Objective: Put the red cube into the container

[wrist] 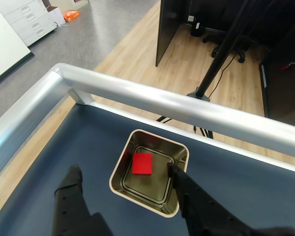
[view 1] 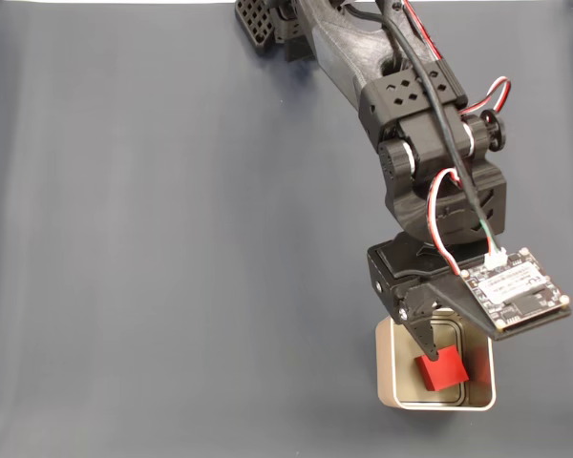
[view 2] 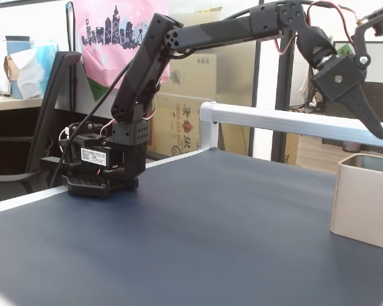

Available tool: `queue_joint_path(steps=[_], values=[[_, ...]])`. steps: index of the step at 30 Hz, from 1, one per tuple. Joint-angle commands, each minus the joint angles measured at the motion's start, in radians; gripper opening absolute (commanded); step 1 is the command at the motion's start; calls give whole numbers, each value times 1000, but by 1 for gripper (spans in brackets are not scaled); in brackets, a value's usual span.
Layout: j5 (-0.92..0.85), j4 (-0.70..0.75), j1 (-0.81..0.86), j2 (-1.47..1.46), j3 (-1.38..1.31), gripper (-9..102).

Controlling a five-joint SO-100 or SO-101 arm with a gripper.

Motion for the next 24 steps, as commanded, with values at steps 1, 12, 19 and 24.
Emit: queue_joint_path(steps=[1, 12, 19, 24], values=[[-2, 0, -5, 60, -55, 30], [2, -26, 115, 270, 138, 0], [-31, -204, 256, 709, 773, 0], [-74, -356, 334, 1074, 1295, 0]])
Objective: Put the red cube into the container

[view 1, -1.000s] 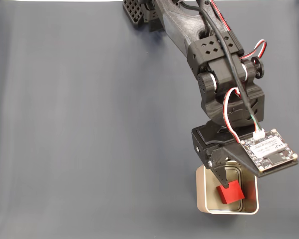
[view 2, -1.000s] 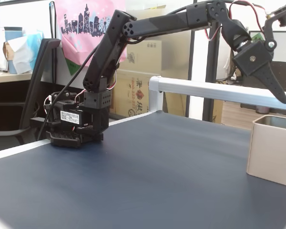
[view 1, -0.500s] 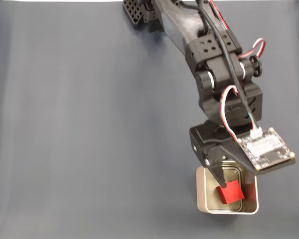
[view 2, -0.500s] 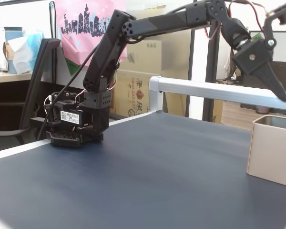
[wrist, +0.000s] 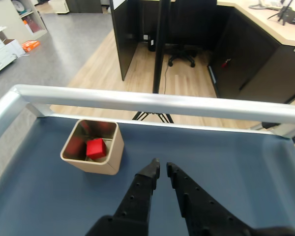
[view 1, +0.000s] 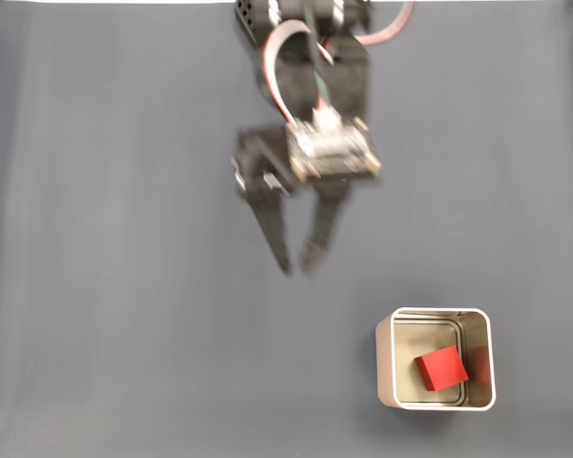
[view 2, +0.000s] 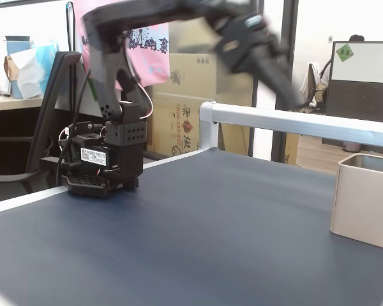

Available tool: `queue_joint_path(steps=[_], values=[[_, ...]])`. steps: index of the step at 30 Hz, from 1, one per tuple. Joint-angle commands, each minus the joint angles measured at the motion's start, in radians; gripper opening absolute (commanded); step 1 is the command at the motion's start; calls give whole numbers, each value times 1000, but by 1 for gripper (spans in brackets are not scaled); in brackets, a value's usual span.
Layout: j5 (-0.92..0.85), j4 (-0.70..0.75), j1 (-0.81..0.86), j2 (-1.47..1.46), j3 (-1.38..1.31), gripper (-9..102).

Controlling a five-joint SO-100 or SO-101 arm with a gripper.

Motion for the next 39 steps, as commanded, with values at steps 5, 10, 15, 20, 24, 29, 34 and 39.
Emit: queue_joint_path(steps=[5, 10, 15, 20, 24, 29, 34, 39], values=[[-34, -71, 51, 437, 594, 0], [-32, -71, 51, 692, 871, 0], [-40, -37, 64, 913, 1089, 0], [-49, 35, 91, 1072, 1226, 0], [-18, 169, 84, 1129, 1229, 0], [8, 359, 72, 1200, 1230, 0], [2, 506, 72, 1285, 1230, 0], [-17, 586, 74, 1299, 1230, 0]])
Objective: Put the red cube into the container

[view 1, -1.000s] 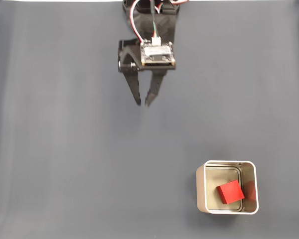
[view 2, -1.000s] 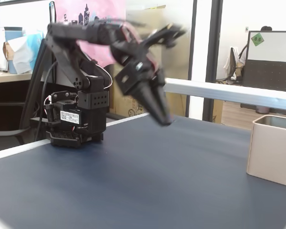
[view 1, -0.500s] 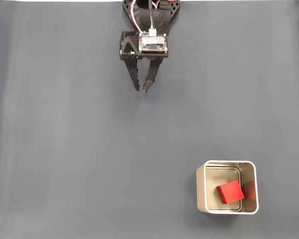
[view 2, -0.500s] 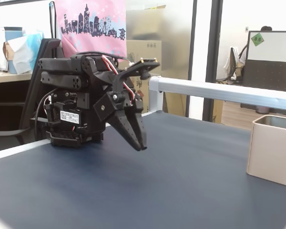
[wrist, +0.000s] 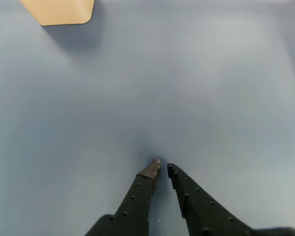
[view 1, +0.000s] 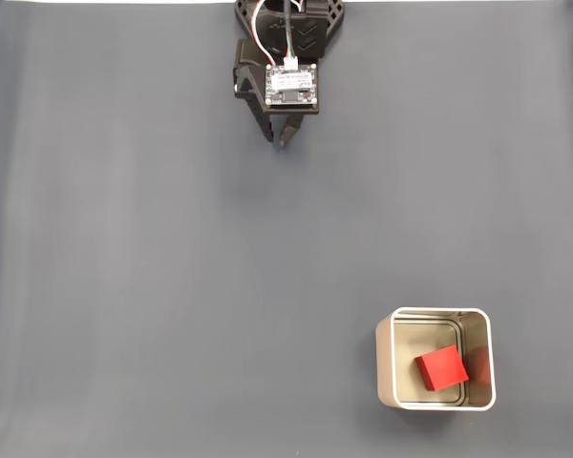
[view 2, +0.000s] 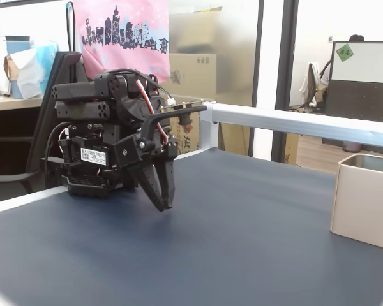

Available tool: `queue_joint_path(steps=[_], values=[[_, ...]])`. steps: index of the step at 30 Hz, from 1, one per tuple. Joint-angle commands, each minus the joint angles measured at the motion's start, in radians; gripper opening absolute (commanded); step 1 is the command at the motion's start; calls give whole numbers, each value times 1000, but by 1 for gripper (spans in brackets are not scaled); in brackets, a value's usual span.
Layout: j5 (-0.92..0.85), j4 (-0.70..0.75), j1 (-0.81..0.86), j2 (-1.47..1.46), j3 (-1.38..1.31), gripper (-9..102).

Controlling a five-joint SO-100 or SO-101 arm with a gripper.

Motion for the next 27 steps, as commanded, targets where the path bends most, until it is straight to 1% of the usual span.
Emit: queue_joint_path(steps=[1, 2, 9, 27], values=[[-32, 64, -6, 83, 15, 0], [-51, 80, -8, 83, 15, 1], [-5, 78, -5, 83, 15, 1], [-14, 78, -8, 83, 15, 1]])
